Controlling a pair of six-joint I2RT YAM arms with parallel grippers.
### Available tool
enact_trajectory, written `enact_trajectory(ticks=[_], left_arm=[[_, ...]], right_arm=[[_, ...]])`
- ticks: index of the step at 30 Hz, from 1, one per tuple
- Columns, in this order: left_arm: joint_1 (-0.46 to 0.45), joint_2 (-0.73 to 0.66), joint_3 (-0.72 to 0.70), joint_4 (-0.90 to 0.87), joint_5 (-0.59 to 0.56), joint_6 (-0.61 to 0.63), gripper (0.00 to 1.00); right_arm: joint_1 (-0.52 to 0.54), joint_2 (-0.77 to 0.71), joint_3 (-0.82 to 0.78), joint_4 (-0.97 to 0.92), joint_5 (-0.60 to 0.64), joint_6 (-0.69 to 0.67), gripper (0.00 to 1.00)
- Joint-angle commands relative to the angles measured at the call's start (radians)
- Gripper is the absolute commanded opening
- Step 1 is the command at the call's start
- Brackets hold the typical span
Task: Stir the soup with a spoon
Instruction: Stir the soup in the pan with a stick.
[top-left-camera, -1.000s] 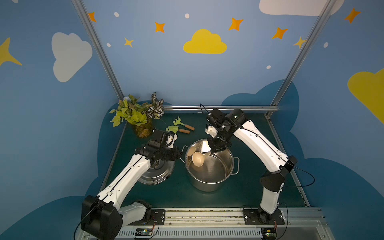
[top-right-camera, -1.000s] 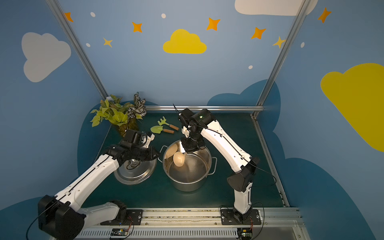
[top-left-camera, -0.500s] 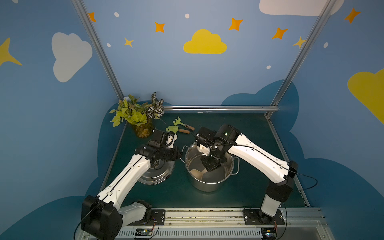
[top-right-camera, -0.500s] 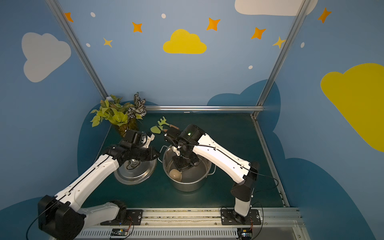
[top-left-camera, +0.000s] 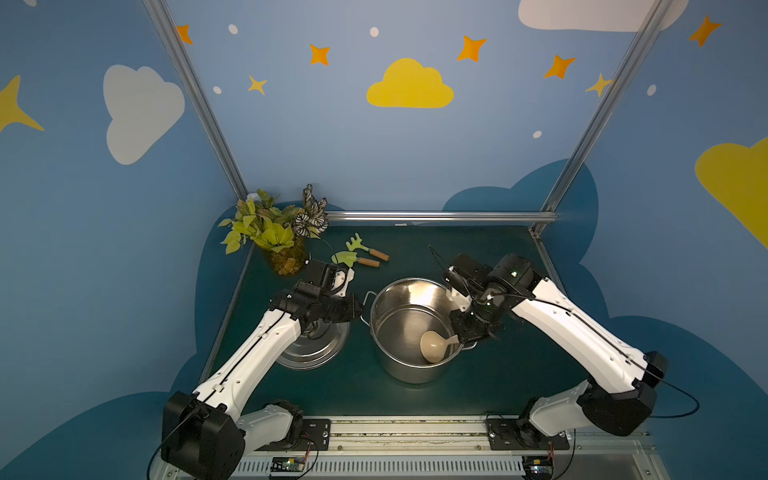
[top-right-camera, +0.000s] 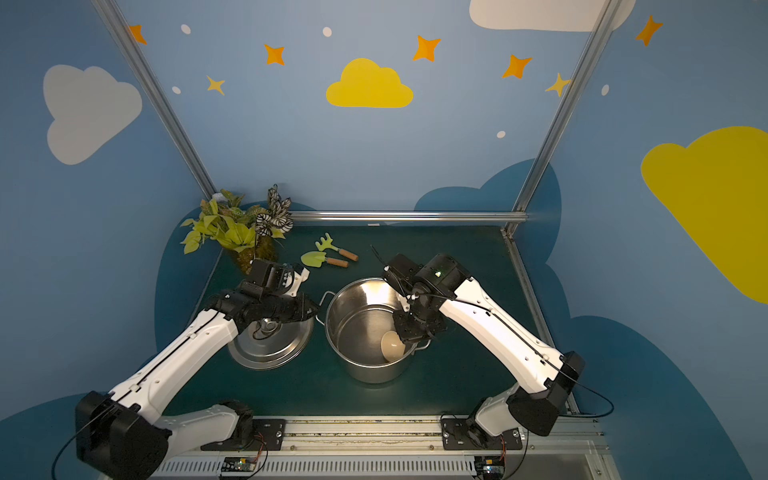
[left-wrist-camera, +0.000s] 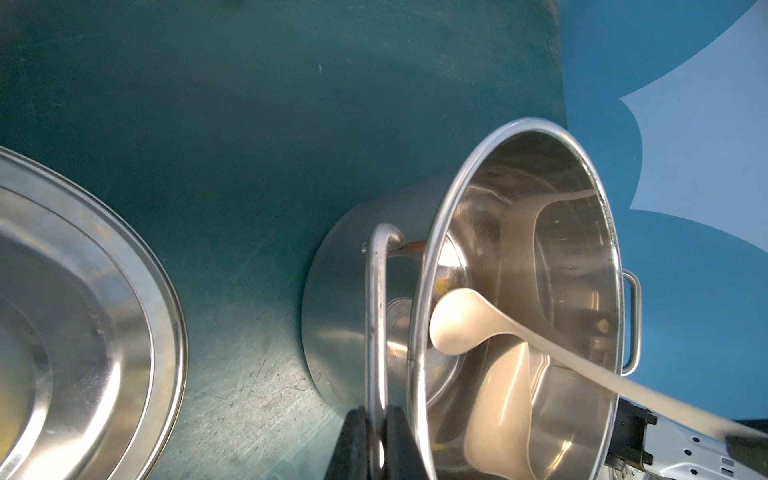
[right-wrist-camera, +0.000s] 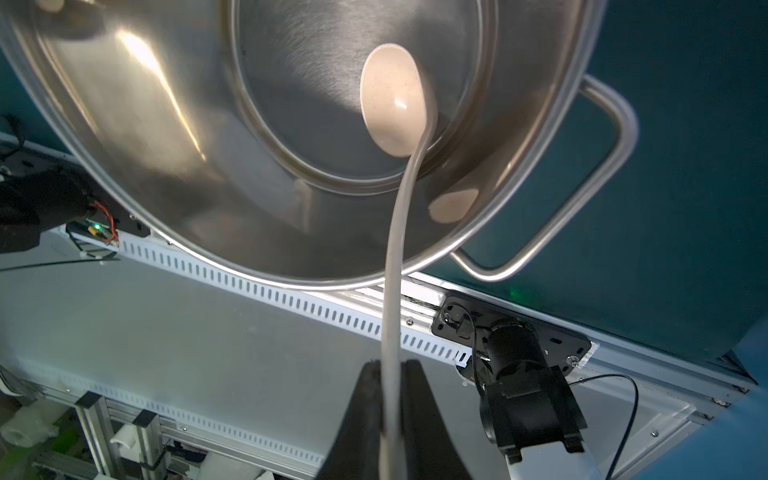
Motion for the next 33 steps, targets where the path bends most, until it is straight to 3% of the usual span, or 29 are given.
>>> enact_trajectory(ticks=[1, 8, 15, 24, 33], left_arm=[[-0.002, -0.009, -0.021, -0.025, -0.003, 0.014, 0.02], [-0.002, -0.009, -0.023, -0.024, 0.0, 0.014, 0.02], [-0.002, -0.008, -0.025, -0.027, 0.003, 0.015, 0.02], [-0.001, -0.017, -0.028, -0.03, -0.001, 0.012, 0.02], [-0.001, -0.016, -0.023, -0.032, -0.001, 0.012, 0.02]], right_arm=[[-0.043, 0.003, 0.003, -0.201, 0.022, -0.046, 0.0], [-0.113, 0.121, 0.145, -0.2, 0.017, -0.111, 0.0], [-0.107, 0.288, 0.336, -0.198, -0.034, -0.145, 0.0], [0.017, 0.445, 0.538, -0.2, -0.12, -0.154, 0.0], [0.166, 0.363, 0.444, -0.201, -0.098, -0.1, 0.0]])
